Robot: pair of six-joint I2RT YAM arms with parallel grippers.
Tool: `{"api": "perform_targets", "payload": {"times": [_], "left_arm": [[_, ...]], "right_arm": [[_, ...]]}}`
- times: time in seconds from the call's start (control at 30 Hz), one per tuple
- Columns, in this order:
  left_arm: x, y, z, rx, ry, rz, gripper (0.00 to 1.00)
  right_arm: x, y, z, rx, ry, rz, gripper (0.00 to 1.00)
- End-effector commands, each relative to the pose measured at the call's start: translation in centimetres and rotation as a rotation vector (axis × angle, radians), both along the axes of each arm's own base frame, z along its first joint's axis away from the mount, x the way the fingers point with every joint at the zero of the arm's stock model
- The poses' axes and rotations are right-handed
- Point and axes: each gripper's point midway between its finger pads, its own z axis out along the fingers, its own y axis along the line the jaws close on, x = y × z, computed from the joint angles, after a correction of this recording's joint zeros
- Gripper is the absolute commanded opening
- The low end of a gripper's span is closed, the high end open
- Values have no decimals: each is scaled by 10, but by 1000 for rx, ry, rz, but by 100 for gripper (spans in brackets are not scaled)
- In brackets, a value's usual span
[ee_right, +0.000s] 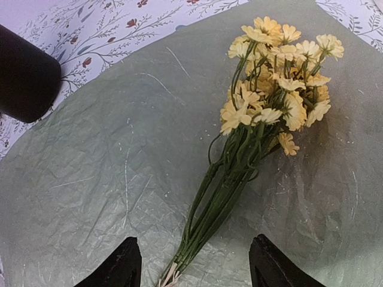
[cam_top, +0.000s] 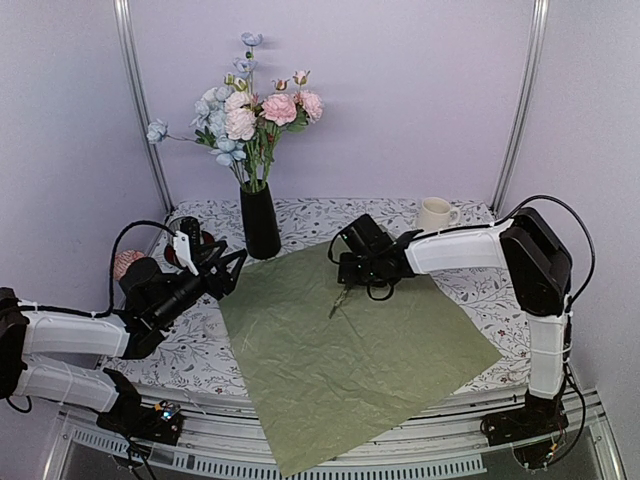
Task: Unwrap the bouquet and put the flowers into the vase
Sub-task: Pick up the fake flower from the flattened wrapping paper.
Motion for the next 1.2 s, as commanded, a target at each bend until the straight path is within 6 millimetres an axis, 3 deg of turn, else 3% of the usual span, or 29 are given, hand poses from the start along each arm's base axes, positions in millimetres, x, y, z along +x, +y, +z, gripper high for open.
{"api": "perform_targets", "payload": {"times": [0.0,0.4,0.83,0.93,1.03,1.17], "left_arm": [[-5,-6,3,11,-24,-29,67],[-5,-9,1,19,-21,-38,67],[-4,-10,1,20,-19,-43,67],[-4,-10,1,21,-19,-43,67],[-4,-10,0,23,-17,-42,67],[-4,-10,0,25,-18,-44,67]], "right_arm": [[5,2,-12,-2,48,-33,63],[15,9,-34,-30,101,-64,59],[21,1,-55,-50,164,-105,55],[21,1,-56,-47,167,-104,51],[22,2,-57,-41,169,-99,38],[22,2,-56,-41,169,-96,29]]}}
